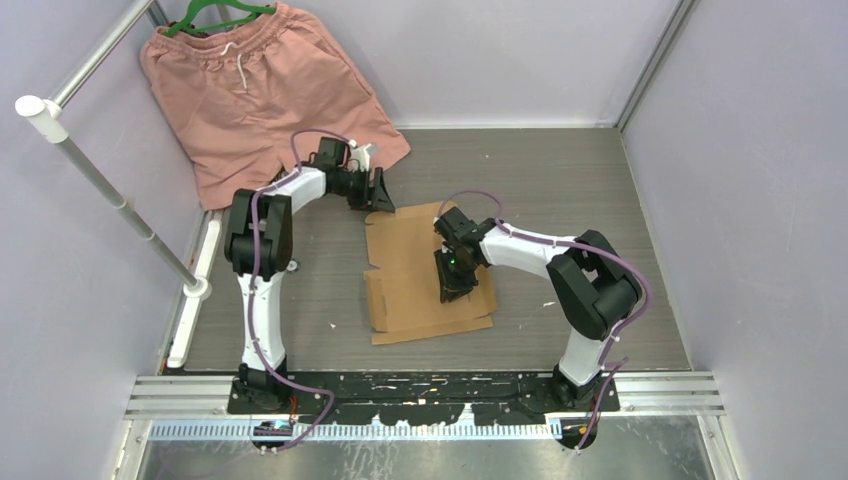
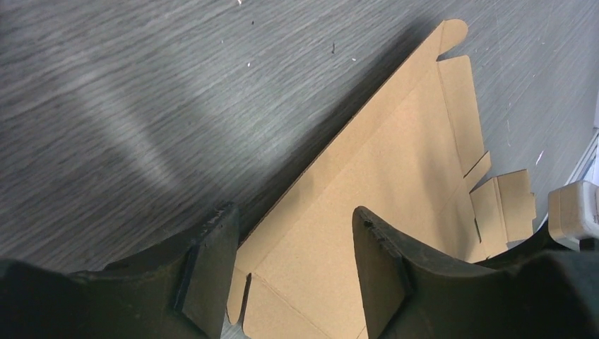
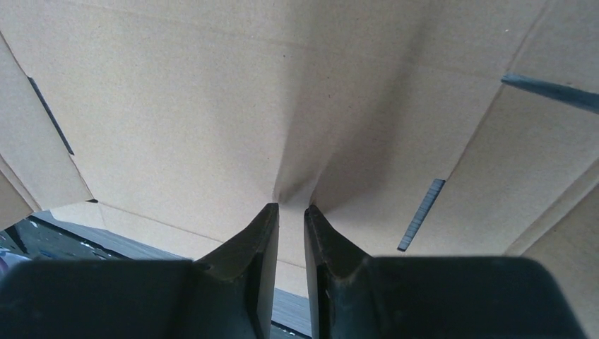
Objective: Fold the paper box
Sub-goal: Fold the paper box at the center of the board.
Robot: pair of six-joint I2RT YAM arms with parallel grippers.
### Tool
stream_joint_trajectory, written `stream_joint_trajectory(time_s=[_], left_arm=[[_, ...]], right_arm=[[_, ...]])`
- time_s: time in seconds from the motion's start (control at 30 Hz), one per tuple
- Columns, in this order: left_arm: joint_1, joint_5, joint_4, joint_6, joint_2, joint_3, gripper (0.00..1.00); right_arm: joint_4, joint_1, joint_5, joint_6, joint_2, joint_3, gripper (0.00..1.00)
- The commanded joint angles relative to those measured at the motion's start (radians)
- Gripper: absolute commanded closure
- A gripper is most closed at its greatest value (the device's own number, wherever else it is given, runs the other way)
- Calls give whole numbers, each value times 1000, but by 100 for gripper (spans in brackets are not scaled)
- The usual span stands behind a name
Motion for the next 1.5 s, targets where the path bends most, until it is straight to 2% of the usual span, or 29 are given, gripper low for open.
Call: stream_joint_trajectory(time_s=[0.0,0.23,0.37,0.47,0.6,0.73,0.8,0.9,0.93,1.0,1.07,1.27,1.47], left_arm=[[-8,56,-64,0,-63,-61,41],[-7,30,-61,-3,-131,-124,44],[-9,16,-52,-14,-162,-157,50],[-9,13,-55,-12,-168,-168,54],[-9,11,-57,-1,-161,-168,55],[-9,46,-78,11,-140,-146,66],[-9,32,-82,17,-137,-144,67],[-10,6,-92,32,-132,-137,61],[-9,-2,-97,38,-128,-130,57],[-9,-20,-112,55,-124,-112,41],[-9,-33,-131,79,-120,-90,34],[-5,-63,-171,128,-109,-25,26],[12,-80,-195,147,-73,25,25]], right_arm=[[39,5,78,-10,40,5,74],[8,5,133,-47,64,45,75],[-7,4,157,-67,85,77,75],[-14,3,160,-77,100,98,75],[-16,3,156,-89,107,111,75],[-23,0,168,-103,110,115,75],[-25,-3,167,-109,112,117,75],[-25,-5,166,-116,117,118,74],[-25,-5,166,-116,119,119,74],[-30,-7,163,-120,124,123,74],[-34,-5,159,-123,125,125,74],[-78,-9,163,-159,134,141,74],[-104,-17,162,-174,140,152,74]])
